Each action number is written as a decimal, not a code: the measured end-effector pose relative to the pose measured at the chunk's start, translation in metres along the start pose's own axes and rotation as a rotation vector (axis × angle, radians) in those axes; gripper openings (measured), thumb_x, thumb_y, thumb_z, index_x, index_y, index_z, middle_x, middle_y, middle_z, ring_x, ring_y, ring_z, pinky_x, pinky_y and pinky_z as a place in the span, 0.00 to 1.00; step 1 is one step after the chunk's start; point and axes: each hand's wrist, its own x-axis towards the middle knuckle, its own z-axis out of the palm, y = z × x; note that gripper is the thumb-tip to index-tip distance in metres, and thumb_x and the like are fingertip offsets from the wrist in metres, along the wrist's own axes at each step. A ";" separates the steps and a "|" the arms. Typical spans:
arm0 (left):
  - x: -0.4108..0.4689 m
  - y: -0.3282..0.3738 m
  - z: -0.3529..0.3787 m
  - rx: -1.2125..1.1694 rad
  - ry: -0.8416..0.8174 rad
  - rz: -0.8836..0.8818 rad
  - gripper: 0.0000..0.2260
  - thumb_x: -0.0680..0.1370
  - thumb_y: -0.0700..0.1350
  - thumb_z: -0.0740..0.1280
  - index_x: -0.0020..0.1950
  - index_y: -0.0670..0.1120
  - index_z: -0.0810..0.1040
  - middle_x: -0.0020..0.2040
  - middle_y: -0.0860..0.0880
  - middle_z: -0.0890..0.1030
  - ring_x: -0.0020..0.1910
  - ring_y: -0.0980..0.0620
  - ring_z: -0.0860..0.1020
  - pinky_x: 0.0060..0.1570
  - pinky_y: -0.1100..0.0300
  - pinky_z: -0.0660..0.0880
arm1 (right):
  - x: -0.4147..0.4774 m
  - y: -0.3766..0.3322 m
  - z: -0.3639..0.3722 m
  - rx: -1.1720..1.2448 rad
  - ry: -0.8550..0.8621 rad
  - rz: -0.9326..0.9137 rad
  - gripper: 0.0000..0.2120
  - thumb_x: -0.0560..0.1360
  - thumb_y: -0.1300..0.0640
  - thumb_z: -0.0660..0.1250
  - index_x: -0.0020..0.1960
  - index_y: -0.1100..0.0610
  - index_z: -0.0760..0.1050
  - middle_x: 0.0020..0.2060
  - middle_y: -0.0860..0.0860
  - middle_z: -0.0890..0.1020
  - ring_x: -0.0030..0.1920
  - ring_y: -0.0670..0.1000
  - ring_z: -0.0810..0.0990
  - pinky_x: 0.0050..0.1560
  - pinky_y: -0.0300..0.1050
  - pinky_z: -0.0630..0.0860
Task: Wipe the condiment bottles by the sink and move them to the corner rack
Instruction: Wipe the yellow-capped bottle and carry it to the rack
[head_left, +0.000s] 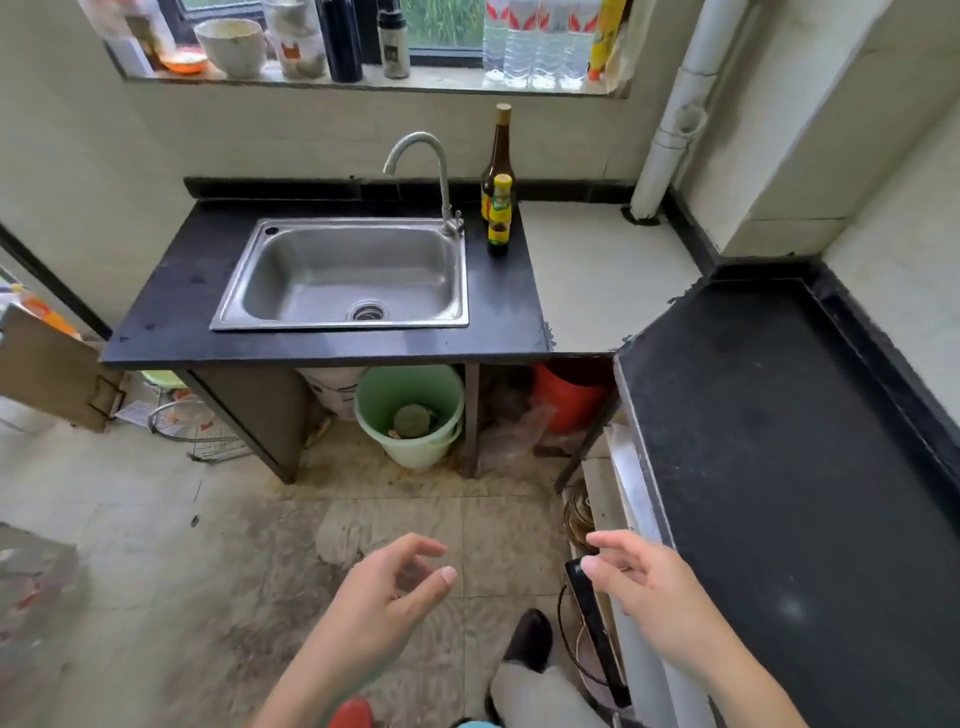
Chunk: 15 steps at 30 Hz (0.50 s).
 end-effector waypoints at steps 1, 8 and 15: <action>0.012 0.000 -0.006 -0.014 0.014 -0.017 0.05 0.75 0.53 0.69 0.50 0.56 0.79 0.43 0.49 0.84 0.43 0.57 0.81 0.47 0.61 0.78 | 0.015 -0.005 -0.002 0.000 -0.008 0.000 0.13 0.73 0.45 0.70 0.57 0.42 0.77 0.46 0.44 0.85 0.48 0.43 0.83 0.54 0.47 0.78; 0.131 0.037 -0.045 -0.136 0.094 -0.064 0.07 0.75 0.53 0.69 0.51 0.55 0.79 0.44 0.51 0.83 0.46 0.54 0.80 0.48 0.55 0.77 | 0.157 -0.060 -0.033 -0.013 -0.054 -0.062 0.12 0.75 0.48 0.69 0.58 0.45 0.77 0.47 0.46 0.84 0.49 0.45 0.82 0.52 0.44 0.78; 0.230 0.081 -0.087 -0.165 0.198 -0.074 0.06 0.72 0.56 0.70 0.47 0.58 0.81 0.44 0.50 0.85 0.45 0.56 0.81 0.46 0.59 0.76 | 0.286 -0.154 -0.067 0.031 -0.064 -0.155 0.11 0.76 0.50 0.68 0.58 0.48 0.77 0.46 0.45 0.84 0.48 0.46 0.83 0.49 0.44 0.79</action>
